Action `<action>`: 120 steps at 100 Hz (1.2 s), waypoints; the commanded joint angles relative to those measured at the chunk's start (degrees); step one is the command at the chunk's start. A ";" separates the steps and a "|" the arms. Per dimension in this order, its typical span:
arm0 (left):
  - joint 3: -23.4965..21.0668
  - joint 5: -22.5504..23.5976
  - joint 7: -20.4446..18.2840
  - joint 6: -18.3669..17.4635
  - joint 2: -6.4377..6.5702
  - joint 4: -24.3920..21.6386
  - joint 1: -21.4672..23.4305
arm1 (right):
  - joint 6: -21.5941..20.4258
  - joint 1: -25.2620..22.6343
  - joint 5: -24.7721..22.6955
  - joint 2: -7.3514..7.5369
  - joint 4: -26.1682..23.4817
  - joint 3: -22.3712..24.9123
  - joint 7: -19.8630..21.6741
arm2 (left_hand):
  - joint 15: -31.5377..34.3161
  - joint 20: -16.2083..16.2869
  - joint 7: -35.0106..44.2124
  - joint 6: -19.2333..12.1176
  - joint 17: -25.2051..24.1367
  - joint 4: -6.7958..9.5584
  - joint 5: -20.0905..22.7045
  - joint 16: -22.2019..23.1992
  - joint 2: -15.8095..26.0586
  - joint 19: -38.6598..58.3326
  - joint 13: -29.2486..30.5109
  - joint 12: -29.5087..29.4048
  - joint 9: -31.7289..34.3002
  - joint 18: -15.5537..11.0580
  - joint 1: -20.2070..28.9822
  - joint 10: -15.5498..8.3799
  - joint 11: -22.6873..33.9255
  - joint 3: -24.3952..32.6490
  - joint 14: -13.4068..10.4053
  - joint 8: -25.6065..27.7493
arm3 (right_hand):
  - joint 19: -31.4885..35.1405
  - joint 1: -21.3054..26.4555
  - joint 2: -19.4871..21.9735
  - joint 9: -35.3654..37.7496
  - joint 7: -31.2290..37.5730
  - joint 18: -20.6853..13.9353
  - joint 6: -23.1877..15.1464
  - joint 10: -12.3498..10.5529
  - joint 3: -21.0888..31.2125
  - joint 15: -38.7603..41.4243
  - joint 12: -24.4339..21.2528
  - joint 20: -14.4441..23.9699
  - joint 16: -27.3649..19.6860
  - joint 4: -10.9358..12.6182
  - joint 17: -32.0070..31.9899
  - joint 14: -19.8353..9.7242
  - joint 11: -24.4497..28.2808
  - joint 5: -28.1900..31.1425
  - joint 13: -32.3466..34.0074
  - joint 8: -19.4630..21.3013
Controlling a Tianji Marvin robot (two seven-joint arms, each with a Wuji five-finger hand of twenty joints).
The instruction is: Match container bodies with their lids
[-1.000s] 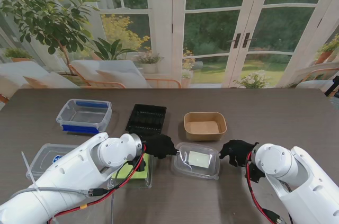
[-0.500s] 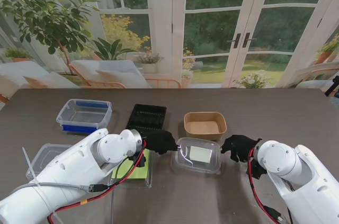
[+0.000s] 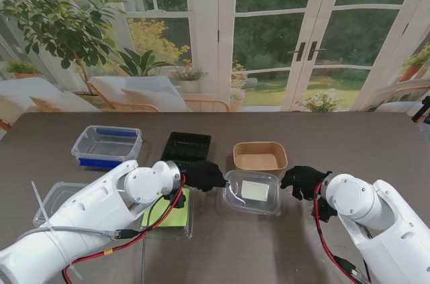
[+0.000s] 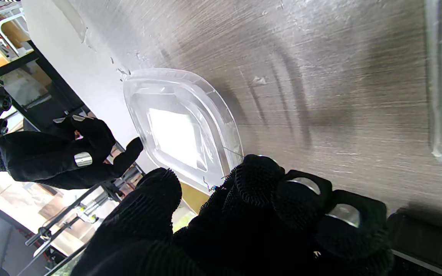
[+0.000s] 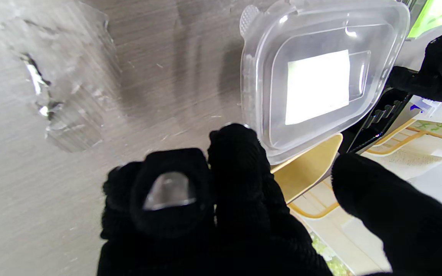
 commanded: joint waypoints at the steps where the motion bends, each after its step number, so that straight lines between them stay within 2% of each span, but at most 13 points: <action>1: 0.16 -0.57 -0.99 -0.59 -1.07 -0.24 -0.45 | -0.19 0.25 0.11 -0.77 -0.41 -0.57 0.68 | 1.36 0.43 -1.69 0.26 -1.22 -1.33 1.05 0.35 0.08 0.00 0.60 0.28 0.66 -3.68 -0.41 -0.75 0.56 1.41 2.85 -0.75 | 0.27 -0.98 -0.82 -0.57 -2.80 0.41 -11.33 1.46 1.07 0.58 0.79 2.19 0.11 1.28 7.65 2.36 1.75 0.58 0.43 -1.12; 68: 1.77 -2.26 -0.59 -2.88 -2.28 3.49 -3.37 | 0.22 2.57 0.70 -1.16 1.75 -1.73 -0.66 | 1.22 0.41 -1.72 0.20 -1.35 -1.35 1.00 0.35 0.03 -0.13 0.55 0.15 0.69 -3.70 -0.58 -0.72 0.30 1.64 2.87 -0.75 | 0.21 -0.90 -0.88 -0.55 -2.81 0.55 -11.28 1.65 1.25 0.59 0.80 2.20 0.12 1.24 7.58 2.43 1.70 0.64 0.41 -1.12; 120: 2.26 -2.64 -1.32 -3.19 -2.30 3.98 -4.22 | 0.52 2.48 1.01 -1.10 1.39 -1.08 -0.28 | 1.14 0.40 -1.82 0.23 -1.51 -1.37 0.77 0.36 0.08 -0.26 0.49 0.16 0.61 -3.75 -0.66 -0.75 0.25 1.64 2.89 -0.79 | 0.22 -0.90 -0.70 -0.54 -3.00 0.77 -11.10 1.88 1.04 0.65 0.82 2.26 0.13 1.21 7.37 2.74 1.71 0.86 0.42 -1.22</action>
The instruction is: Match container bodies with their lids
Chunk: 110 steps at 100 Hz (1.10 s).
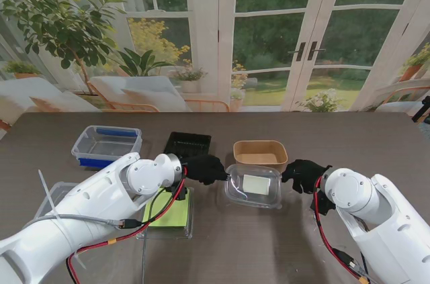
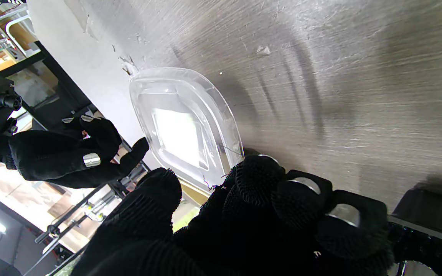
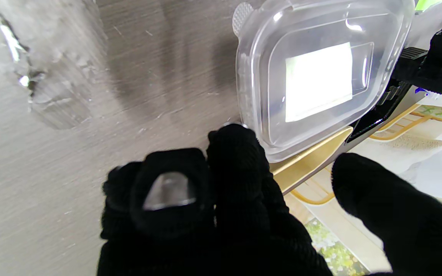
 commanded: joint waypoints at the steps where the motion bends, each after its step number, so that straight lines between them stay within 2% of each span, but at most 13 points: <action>1: -0.05 -0.34 -1.45 -0.02 -0.76 -0.94 -0.13 | -0.21 -0.16 0.33 -0.50 -0.92 -0.25 1.31 | 1.25 0.39 -3.44 0.21 -1.45 -1.36 0.39 0.36 0.09 -0.23 0.49 0.16 0.38 -3.82 -0.64 -0.86 0.62 1.65 2.84 -1.47 | 0.23 -0.88 -0.67 -0.54 -2.97 0.73 -11.54 1.40 1.03 0.65 0.82 2.25 0.13 1.22 7.38 2.65 1.71 0.04 0.42 -1.22; 69: -1.19 0.82 -2.97 1.89 0.67 -4.89 2.16 | -0.15 -2.86 0.42 -0.19 -2.88 1.62 2.41 | 1.13 0.40 -3.43 0.21 -1.45 -1.36 0.41 0.37 0.43 -0.23 0.40 0.14 0.25 -3.82 -0.28 -0.79 0.46 1.02 2.89 -1.46 | 0.24 -0.91 -0.47 -0.56 -3.26 0.88 -11.30 1.62 0.79 0.65 0.81 2.32 0.15 1.29 7.30 2.85 1.66 0.32 0.28 -1.38; 95: -1.36 1.12 -2.21 0.85 0.52 -4.34 2.17 | 0.13 -3.27 0.13 -0.26 -3.70 2.19 2.04 | 1.11 0.40 -3.40 0.08 -1.47 -1.33 0.47 0.38 0.43 -0.24 0.38 0.16 0.20 -3.83 -0.19 -0.80 0.44 0.76 2.87 -1.45 | 0.22 -0.88 -0.65 -0.51 -3.36 0.90 -11.33 1.66 0.90 0.66 0.83 2.33 0.15 1.30 7.24 2.86 1.68 0.26 0.33 -1.42; 110: -1.18 0.44 -1.60 -0.10 0.01 -2.95 1.53 | 0.60 -2.83 -0.05 -0.38 -3.90 1.95 1.54 | 1.08 0.38 -3.35 -0.04 -1.55 -1.30 0.60 0.37 0.37 -0.29 0.35 0.17 0.24 -3.92 -0.16 -0.86 0.47 0.71 2.84 -1.44 | 0.26 -0.87 -0.73 -0.46 -3.39 0.91 -11.34 1.64 0.99 0.70 0.83 2.33 0.15 1.28 7.32 2.92 1.69 0.14 0.42 -1.43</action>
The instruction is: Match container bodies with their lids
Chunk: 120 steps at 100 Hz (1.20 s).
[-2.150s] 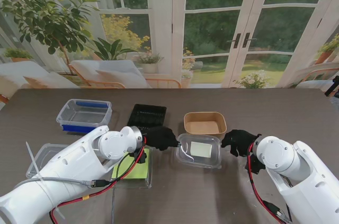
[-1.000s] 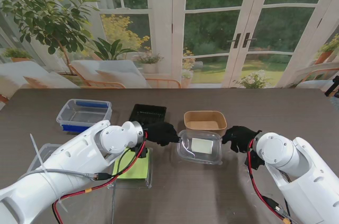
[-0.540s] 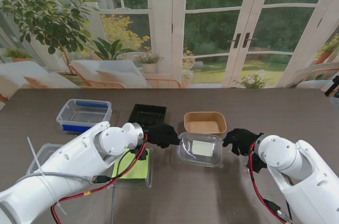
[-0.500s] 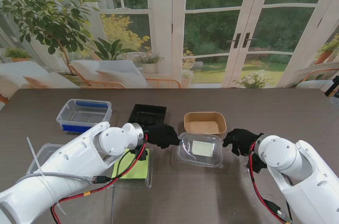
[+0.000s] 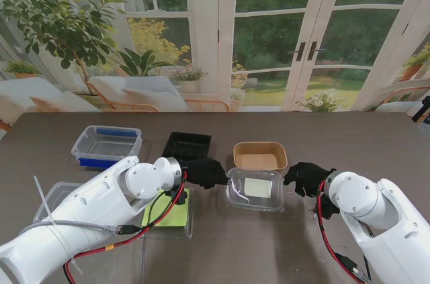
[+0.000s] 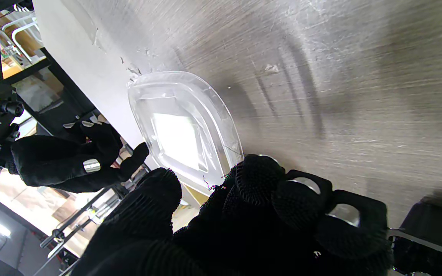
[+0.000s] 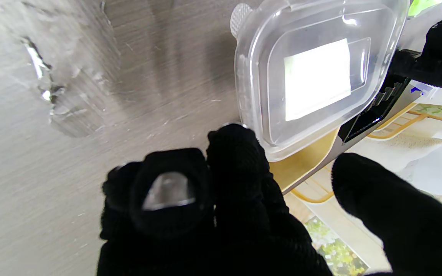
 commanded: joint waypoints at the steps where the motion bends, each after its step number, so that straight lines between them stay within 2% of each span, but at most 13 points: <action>1: 0.12 -0.77 -0.84 -0.59 -1.04 0.33 -0.66 | 0.12 0.22 -0.03 -0.56 -0.93 -0.59 0.70 | 1.09 0.38 -3.32 -0.05 -1.51 -1.30 0.66 0.37 0.37 -0.27 0.35 0.17 0.24 -3.92 -0.16 -0.86 0.51 0.71 2.84 -1.43 | 0.26 -0.86 -0.73 -0.46 -2.90 0.51 -11.35 1.54 1.00 0.70 0.83 2.27 0.15 1.28 7.33 2.71 1.68 0.14 0.43 -1.43; 31: 1.57 -3.49 -1.35 -2.18 -2.41 4.84 -3.81 | 1.60 3.40 0.27 -0.84 1.06 -2.89 -0.18 | 0.99 0.36 -3.39 -0.06 -1.65 -1.27 0.51 0.37 0.30 -0.36 0.21 0.17 0.16 -3.95 -0.13 -0.83 0.47 0.77 2.82 -1.45 | 0.27 -0.83 -0.94 -0.45 -2.78 0.56 -11.36 1.47 1.28 0.68 0.83 2.24 0.13 1.24 7.37 2.68 1.67 0.02 0.40 -1.36; 57: 3.63 -6.80 -2.23 -4.87 -4.61 11.25 -8.03 | 2.90 7.29 0.90 -1.24 4.09 -5.25 -1.20 | 0.91 0.38 -3.42 -0.02 -1.70 -1.27 0.46 0.39 0.24 -0.40 0.09 0.19 0.09 -3.92 -0.12 -0.78 0.45 0.92 2.89 -1.46 | 0.31 -0.84 -1.05 -0.42 -2.70 0.63 -11.46 1.58 1.40 0.72 0.83 2.24 0.11 1.21 7.34 2.66 1.70 -0.11 0.50 -1.32; 96: 6.00 -10.60 -3.60 -9.21 -8.69 21.91 -13.39 | 3.12 13.31 2.85 -2.32 10.57 -9.39 -3.81 | 0.89 0.40 -3.38 -0.13 -1.77 -1.30 0.53 0.43 0.07 -0.46 0.10 0.15 -0.01 -3.91 -0.30 -0.67 0.37 1.26 2.89 -1.45 | 0.32 -0.89 -1.33 -0.37 -2.57 0.73 -11.57 1.66 1.66 0.70 0.81 2.23 0.08 1.14 7.31 2.83 1.69 -0.25 0.44 -1.25; 120: 7.06 -12.32 -5.12 -12.25 -11.95 29.39 -16.55 | 2.90 16.74 3.97 -3.05 14.42 -11.47 -5.38 | 0.82 0.43 -3.40 -0.03 -1.86 -1.31 0.48 0.44 0.04 -0.56 0.05 0.06 0.01 -3.86 -0.37 -0.65 0.24 1.44 2.94 -1.45 | 0.29 -0.86 -1.42 -0.40 -2.49 0.82 -11.45 1.71 1.86 0.73 0.79 2.20 0.05 1.10 7.27 2.95 1.74 -0.23 0.46 -1.21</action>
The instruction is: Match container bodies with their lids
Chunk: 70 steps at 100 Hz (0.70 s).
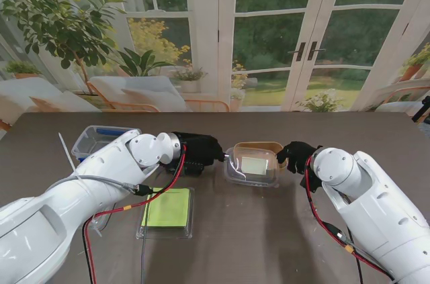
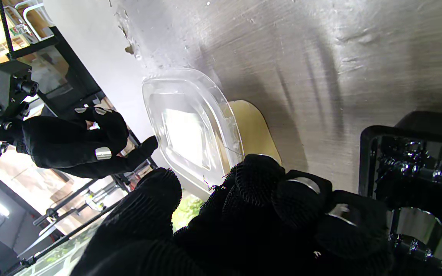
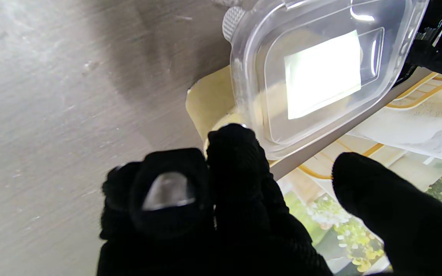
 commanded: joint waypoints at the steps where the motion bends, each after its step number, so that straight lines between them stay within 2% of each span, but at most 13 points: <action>1: -0.03 -0.54 -1.47 -0.63 -1.73 0.39 -1.10 | -0.36 0.92 0.47 -0.92 0.20 -0.57 0.68 | 0.93 0.43 -3.38 -0.07 -1.50 -1.32 0.50 0.44 0.04 -0.51 0.12 0.06 0.05 -3.87 -0.40 -0.67 0.47 1.43 2.93 -1.45 | 0.29 -0.87 -1.05 -0.40 -1.79 0.76 -11.46 1.66 1.76 0.73 0.79 2.18 0.05 1.10 7.28 2.77 1.74 -0.10 0.46 -1.10; 33: -0.82 -1.10 -2.95 -6.03 -7.66 12.14 -4.27 | -0.51 4.10 1.14 -1.61 3.74 -2.18 -0.78 | 0.79 0.48 -3.43 -0.02 -1.57 -1.33 0.40 0.44 -0.10 -0.58 0.04 0.06 0.06 -3.79 -0.52 -0.69 0.49 1.68 3.09 -1.47 | 0.33 -0.82 -1.23 -0.23 -1.60 0.87 -11.33 1.73 1.94 0.74 0.72 2.16 0.00 1.06 7.32 2.87 1.81 0.07 0.65 -1.02; 48: -2.06 -0.56 -3.82 -8.05 -9.95 16.37 -5.26 | -0.58 5.00 1.16 -1.81 5.00 -2.74 -1.23 | 0.78 0.51 -3.42 -0.05 -1.56 -1.34 0.42 0.46 -0.13 -0.60 0.04 0.05 0.03 -3.79 -0.56 -0.65 0.48 1.79 3.09 -1.47 | 0.34 -0.75 -1.28 -0.20 -1.62 1.00 -11.21 1.72 2.00 0.74 0.69 2.15 -0.01 1.04 7.33 3.19 1.81 0.09 0.62 -1.03; 59: -3.02 -0.02 -4.49 -9.00 -11.15 18.56 -5.83 | -0.63 5.59 1.22 -1.94 5.75 -3.18 -1.52 | 0.71 0.52 -3.42 -0.04 -1.59 -1.35 0.41 0.45 -0.13 -0.62 0.02 0.04 0.06 -3.77 -0.62 -0.63 0.48 1.86 3.22 -1.47 | 0.35 -0.81 -1.24 -0.17 -1.61 1.04 -11.22 1.79 2.00 0.73 0.67 2.14 -0.03 1.03 7.36 3.02 1.80 0.13 0.66 -1.03; 70: -3.60 0.38 -4.98 -9.38 -11.71 19.65 -6.19 | -0.47 6.23 1.39 -2.15 6.42 -3.69 -1.95 | 0.73 0.54 -3.39 0.04 -1.59 -1.36 0.48 0.45 -0.14 -0.62 0.11 0.04 0.06 -3.75 -0.67 -0.64 0.48 1.90 3.13 -1.46 | 0.35 -0.78 -1.24 -0.18 -1.60 1.05 -11.19 1.81 2.06 0.73 0.66 2.14 -0.04 1.04 7.36 3.08 1.79 0.10 0.67 -1.03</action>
